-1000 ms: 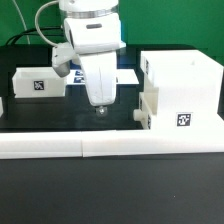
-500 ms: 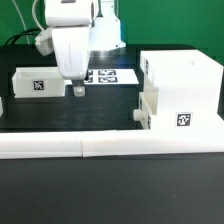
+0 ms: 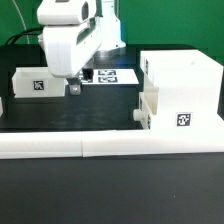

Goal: Assemble drawer

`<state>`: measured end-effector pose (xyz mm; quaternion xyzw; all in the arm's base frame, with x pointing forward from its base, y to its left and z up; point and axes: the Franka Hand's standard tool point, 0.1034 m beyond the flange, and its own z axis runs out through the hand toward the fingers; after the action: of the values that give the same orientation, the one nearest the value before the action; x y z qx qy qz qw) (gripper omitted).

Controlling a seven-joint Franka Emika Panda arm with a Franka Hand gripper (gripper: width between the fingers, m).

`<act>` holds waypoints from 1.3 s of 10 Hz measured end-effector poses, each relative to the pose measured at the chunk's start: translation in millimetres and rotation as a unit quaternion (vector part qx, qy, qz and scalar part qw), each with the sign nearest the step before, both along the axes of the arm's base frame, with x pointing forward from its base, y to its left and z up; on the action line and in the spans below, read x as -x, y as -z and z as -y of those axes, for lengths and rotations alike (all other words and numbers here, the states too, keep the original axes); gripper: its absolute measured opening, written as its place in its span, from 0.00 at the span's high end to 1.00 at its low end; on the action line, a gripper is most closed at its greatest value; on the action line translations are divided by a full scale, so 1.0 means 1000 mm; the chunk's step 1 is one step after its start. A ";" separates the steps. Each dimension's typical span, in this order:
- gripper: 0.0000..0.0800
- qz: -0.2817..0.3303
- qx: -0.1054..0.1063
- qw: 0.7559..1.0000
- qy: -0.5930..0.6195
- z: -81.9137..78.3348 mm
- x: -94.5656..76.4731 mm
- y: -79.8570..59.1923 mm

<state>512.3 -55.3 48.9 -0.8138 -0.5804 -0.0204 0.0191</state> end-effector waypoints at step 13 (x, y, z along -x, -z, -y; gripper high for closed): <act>0.19 0.015 -0.009 0.885 0.466 0.024 0.079 -0.017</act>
Offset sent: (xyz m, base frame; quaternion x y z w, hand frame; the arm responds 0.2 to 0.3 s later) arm -0.0429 -0.0197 0.0154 -0.0654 -0.0239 0.3030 0.9504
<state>433.3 -79.6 66.4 -0.9899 -0.1343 -0.0443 0.0062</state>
